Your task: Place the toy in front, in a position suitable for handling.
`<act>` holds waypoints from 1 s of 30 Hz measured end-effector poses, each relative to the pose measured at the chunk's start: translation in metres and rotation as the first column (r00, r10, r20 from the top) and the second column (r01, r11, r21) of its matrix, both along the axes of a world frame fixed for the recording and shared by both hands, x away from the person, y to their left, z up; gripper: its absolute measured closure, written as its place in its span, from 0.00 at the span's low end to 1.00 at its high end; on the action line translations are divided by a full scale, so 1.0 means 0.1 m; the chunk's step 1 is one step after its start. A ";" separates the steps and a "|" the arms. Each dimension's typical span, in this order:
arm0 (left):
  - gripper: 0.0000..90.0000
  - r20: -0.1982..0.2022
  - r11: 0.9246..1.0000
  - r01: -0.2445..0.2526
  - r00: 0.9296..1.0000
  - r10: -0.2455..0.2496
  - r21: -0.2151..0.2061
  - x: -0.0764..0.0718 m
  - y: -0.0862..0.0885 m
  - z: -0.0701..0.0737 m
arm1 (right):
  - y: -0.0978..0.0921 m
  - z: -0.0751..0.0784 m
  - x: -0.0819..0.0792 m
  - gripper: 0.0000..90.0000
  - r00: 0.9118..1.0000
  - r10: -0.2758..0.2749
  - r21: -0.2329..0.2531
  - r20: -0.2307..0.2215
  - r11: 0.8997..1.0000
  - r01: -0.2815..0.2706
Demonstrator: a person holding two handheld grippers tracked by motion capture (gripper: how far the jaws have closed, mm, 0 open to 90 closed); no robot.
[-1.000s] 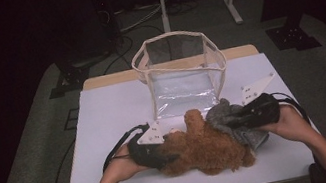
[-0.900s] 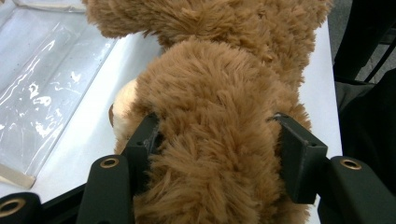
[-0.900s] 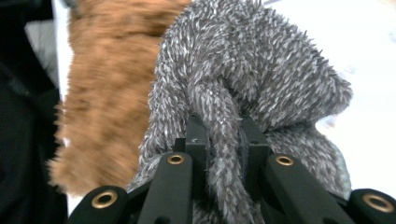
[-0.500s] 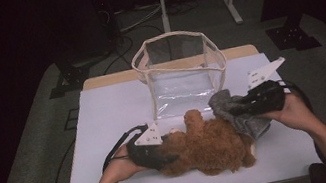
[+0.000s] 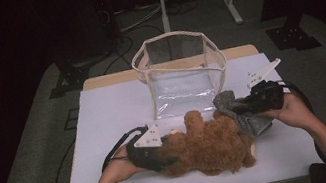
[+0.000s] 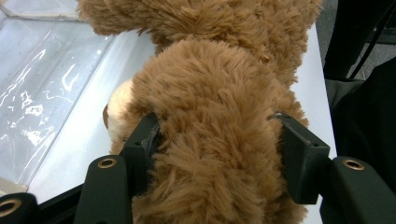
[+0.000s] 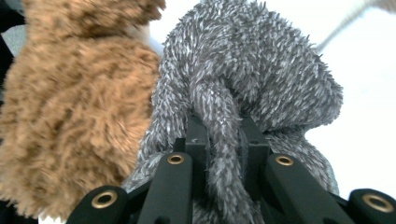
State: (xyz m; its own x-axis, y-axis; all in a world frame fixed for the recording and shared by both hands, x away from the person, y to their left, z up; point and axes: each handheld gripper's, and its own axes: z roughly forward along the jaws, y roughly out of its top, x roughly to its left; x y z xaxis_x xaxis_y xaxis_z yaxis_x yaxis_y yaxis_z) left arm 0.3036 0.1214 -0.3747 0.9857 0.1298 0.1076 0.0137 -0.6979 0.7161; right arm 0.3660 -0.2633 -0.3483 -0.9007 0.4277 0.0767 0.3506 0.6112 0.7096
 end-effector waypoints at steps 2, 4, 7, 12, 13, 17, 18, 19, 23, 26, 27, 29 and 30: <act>0.44 0.003 1.000 0.003 1.000 -0.003 0.002 -0.01 -0.01 0.00 | 0.06 0.05 -0.02 0.86 1.000 0.013 0.003 0.017 1.000 -0.013; 0.44 0.007 1.000 0.010 1.000 -0.010 0.007 -0.03 -0.01 0.00 | 0.13 0.10 -0.03 0.86 0.999 0.036 0.011 0.025 0.999 -0.036; 0.44 0.007 1.000 0.017 1.000 -0.018 0.007 -0.03 0.00 0.00 | 0.22 0.14 -0.02 0.86 0.998 0.051 -0.006 0.036 0.999 -0.050; 0.43 -0.001 1.000 0.004 1.000 -0.004 0.001 -0.01 -0.01 0.00 | 0.28 0.16 -0.08 0.86 0.996 0.072 0.014 0.044 0.997 -0.073; 0.43 -0.001 1.000 0.000 1.000 0.000 0.000 0.00 -0.01 0.00 | 0.30 0.17 -0.11 0.86 0.995 0.084 0.019 0.048 0.996 -0.085; 0.43 -0.015 1.000 -0.024 1.000 0.024 -0.004 0.03 -0.03 0.00 | 0.45 0.19 -0.27 0.86 0.986 0.155 0.033 0.061 0.987 -0.157; 0.43 -0.017 1.000 -0.027 0.999 0.027 -0.005 0.03 -0.03 0.01 | 0.49 0.17 -0.32 0.86 0.983 0.172 0.023 0.062 0.985 -0.173; 0.43 -0.022 1.000 -0.031 0.999 0.030 -0.007 0.03 -0.02 0.01 | 0.51 0.16 -0.36 0.86 0.982 0.181 0.007 0.063 0.983 -0.181; 0.43 -0.032 0.999 -0.046 0.998 0.045 -0.024 0.05 0.00 0.00 | 0.38 0.10 -0.44 0.86 0.984 0.169 0.017 0.051 0.985 -0.170; 0.43 -0.042 0.998 -0.056 0.998 0.055 -0.032 0.07 -0.01 0.00 | 0.18 0.02 -0.47 0.86 0.992 0.125 0.026 0.019 0.992 -0.126; 0.43 -0.046 0.998 -0.059 0.997 0.057 -0.035 0.08 -0.03 -0.01 | 0.13 0.00 -0.48 0.86 0.994 0.113 0.033 0.008 0.993 -0.113; 0.44 -0.052 0.998 -0.055 0.997 0.053 -0.042 0.09 -0.06 -0.02 | 0.09 -0.02 -0.51 0.86 0.995 0.104 0.041 0.009 0.994 -0.104; 0.45 -0.051 0.998 -0.051 0.998 0.049 -0.042 0.09 -0.07 -0.02 | 0.10 -0.01 -0.52 0.86 0.994 0.107 0.040 0.013 0.993 -0.107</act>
State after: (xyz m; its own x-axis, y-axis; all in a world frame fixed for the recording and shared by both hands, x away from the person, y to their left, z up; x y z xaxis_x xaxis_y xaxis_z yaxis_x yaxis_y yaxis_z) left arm 0.3124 0.1146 -0.3765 0.9819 0.1821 0.0514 0.0843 -0.6641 0.7429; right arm 0.3144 -0.2533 -0.3496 -0.9420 0.3253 0.0823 0.2770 0.6156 0.7378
